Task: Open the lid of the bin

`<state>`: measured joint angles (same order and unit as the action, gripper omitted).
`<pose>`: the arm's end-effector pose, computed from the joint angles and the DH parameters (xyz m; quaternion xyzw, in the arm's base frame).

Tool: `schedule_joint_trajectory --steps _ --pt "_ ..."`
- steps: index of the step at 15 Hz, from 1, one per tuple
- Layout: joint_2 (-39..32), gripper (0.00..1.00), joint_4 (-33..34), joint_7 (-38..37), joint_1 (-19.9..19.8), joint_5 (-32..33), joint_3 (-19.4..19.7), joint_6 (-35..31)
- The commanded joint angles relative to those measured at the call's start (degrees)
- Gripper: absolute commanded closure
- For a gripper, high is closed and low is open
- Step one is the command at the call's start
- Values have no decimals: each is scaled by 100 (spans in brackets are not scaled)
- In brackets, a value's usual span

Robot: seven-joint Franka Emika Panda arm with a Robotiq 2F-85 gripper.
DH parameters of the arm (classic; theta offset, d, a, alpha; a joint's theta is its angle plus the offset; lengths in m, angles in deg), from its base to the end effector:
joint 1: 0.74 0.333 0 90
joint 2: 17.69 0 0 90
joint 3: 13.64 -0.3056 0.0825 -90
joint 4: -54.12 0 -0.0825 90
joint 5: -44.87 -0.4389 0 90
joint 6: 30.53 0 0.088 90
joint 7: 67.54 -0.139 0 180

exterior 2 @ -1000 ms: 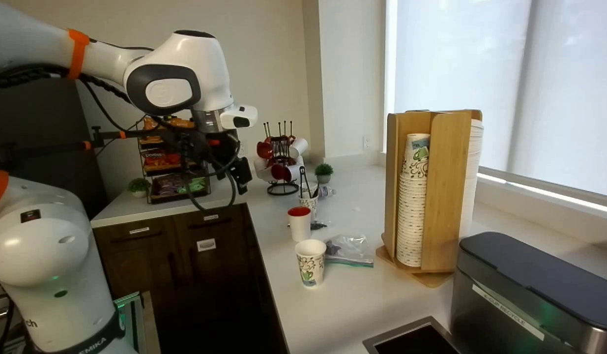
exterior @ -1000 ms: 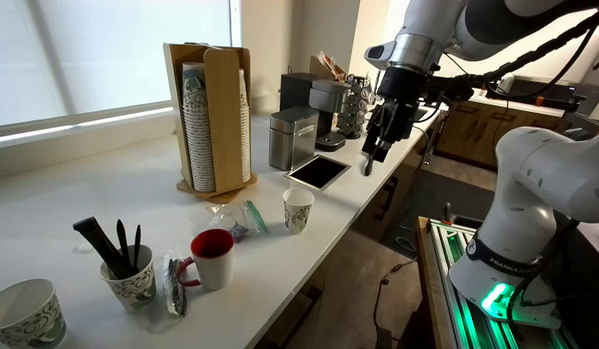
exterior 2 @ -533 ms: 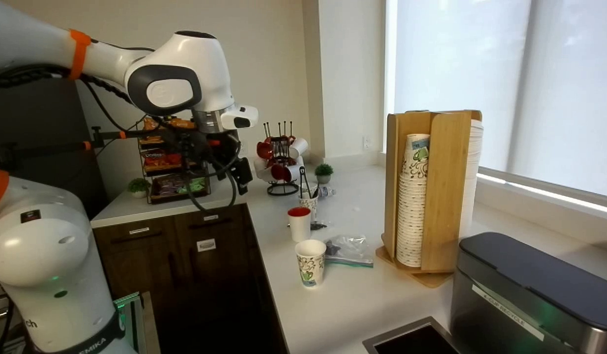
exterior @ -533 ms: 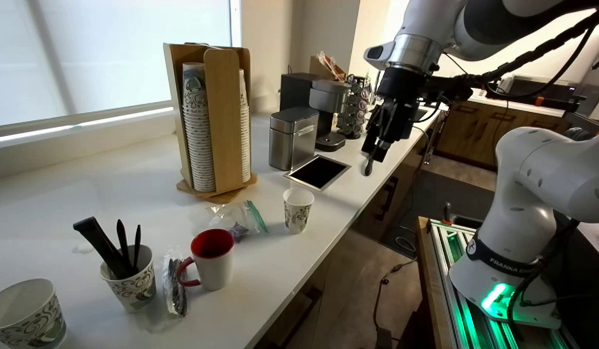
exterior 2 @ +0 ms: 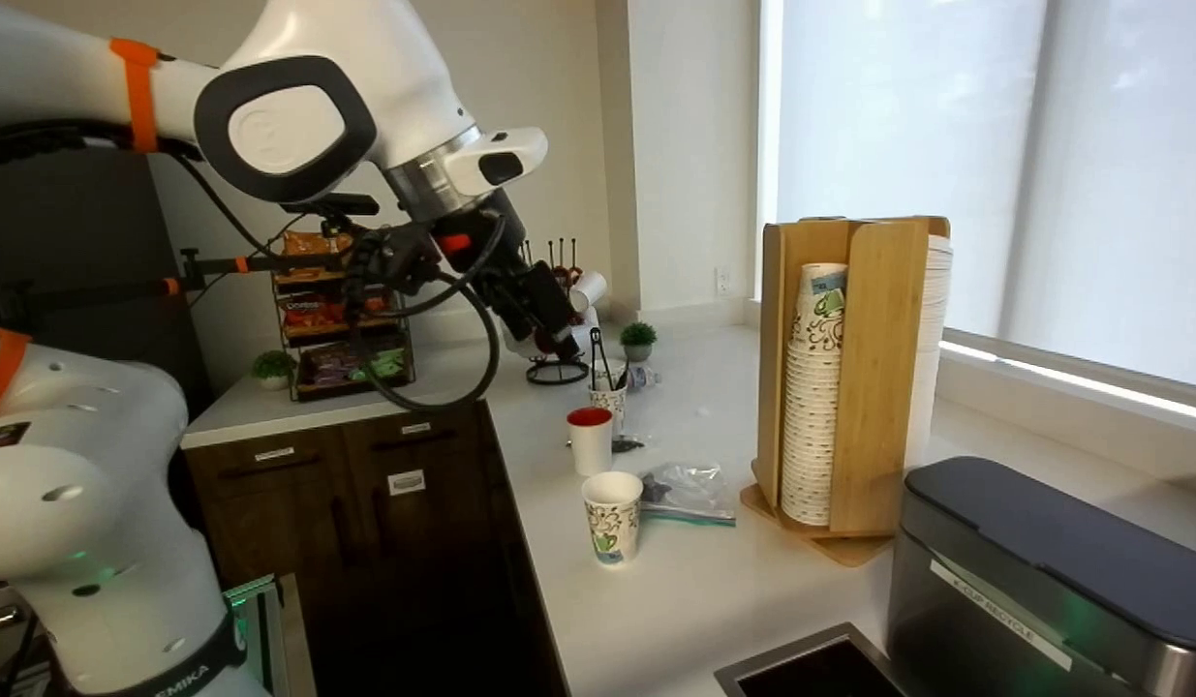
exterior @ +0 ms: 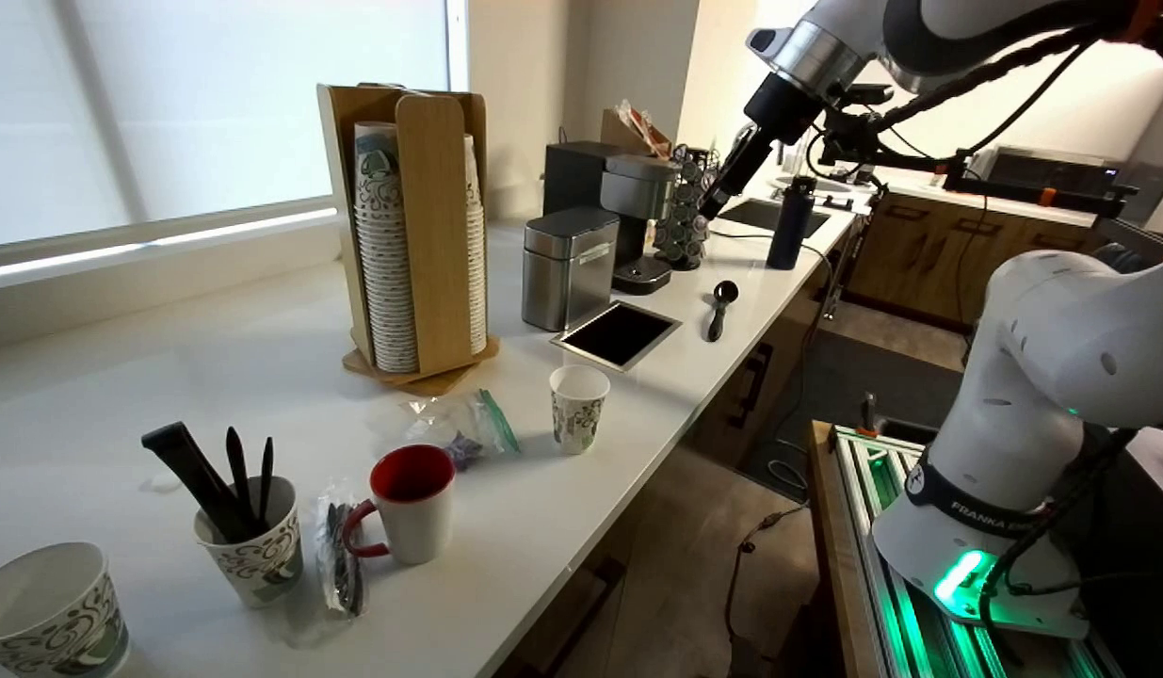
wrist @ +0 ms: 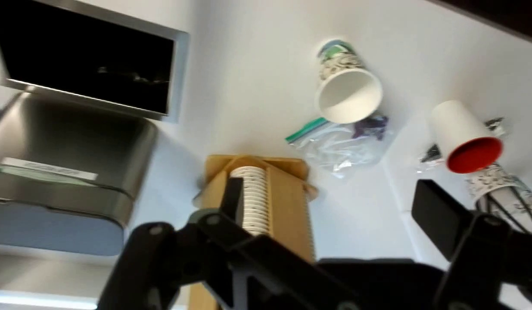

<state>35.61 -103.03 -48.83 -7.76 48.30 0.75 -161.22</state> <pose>0.3708 -0.1351 0.4633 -0.9717 -0.0166 -0.2358 0.0014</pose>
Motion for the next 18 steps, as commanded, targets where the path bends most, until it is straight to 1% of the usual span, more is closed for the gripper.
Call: schedule_joint_trajectory --steps 1,4,5,6,7,9,12,13,15,17,18 --pt "-174 0 -5 581 -731 883 512 -269" --pt "-506 0 -5 1227 -1231 1767 941 -262" --pt "-672 0 -9 1351 -1375 2066 1037 -343" --pt "-843 0 -15 1266 -1566 2342 1065 -531" --pt "-425 0 -19 1157 -1296 1921 1032 -219" --pt "-660 0 -24 1220 -1508 2168 1087 -391" --pt "-798 0 -17 1221 -1530 2209 1060 -443" --pt "-838 0 -17 1219 -1498 2237 1063 -605" --pt "-1115 0 -22 1377 -1570 2664 1091 -1335" --pt "-1500 0 143 1731 -1587 3039 1129 -1826" --pt "-1775 0 267 1773 -1548 3154 1038 -2022"
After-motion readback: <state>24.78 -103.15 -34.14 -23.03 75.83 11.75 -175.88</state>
